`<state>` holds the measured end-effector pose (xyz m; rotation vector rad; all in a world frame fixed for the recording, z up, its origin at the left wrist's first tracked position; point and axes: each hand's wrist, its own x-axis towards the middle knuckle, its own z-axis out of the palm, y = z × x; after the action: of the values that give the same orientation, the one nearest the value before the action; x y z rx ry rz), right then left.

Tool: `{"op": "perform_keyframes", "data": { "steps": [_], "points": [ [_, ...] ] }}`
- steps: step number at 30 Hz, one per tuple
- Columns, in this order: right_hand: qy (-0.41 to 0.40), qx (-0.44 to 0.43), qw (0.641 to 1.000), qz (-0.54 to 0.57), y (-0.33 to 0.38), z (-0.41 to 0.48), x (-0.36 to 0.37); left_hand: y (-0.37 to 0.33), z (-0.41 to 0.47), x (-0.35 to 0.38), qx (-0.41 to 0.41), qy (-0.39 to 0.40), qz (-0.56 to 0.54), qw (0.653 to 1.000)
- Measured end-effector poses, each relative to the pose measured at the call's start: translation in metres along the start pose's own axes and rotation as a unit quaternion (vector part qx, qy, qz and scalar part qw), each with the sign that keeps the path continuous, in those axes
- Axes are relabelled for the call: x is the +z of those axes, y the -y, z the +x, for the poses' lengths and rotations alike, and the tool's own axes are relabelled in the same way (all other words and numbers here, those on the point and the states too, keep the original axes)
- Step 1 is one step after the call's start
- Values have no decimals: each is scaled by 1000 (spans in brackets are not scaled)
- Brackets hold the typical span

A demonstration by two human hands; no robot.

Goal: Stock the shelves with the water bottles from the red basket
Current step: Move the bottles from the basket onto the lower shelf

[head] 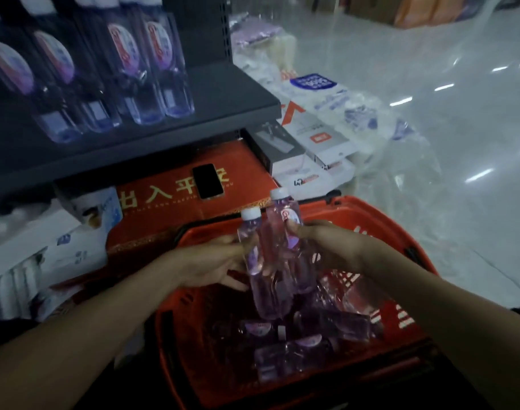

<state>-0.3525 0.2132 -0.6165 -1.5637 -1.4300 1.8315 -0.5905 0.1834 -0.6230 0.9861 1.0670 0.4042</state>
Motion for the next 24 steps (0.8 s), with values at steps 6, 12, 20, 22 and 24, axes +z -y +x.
{"op": "perform_keyframes", "data": {
  "steps": [6,12,20,22,24],
  "points": [
    [11,-48,991,127,51,-9,17,-41,-13,4,35,-20,-99,994],
    [36,-100,980,167,42,-1,17,-61,-11,-15,39,15,-46,998],
    [-3,-113,971,209,38,10,11,-67,-2,-14,120,-106,-7,987],
    [-17,-127,972,194,34,6,10,-69,-3,-13,154,-139,36,978],
    [-29,-150,969,196,35,5,9,-73,-4,-11,197,-181,69,961]
  ]
}}
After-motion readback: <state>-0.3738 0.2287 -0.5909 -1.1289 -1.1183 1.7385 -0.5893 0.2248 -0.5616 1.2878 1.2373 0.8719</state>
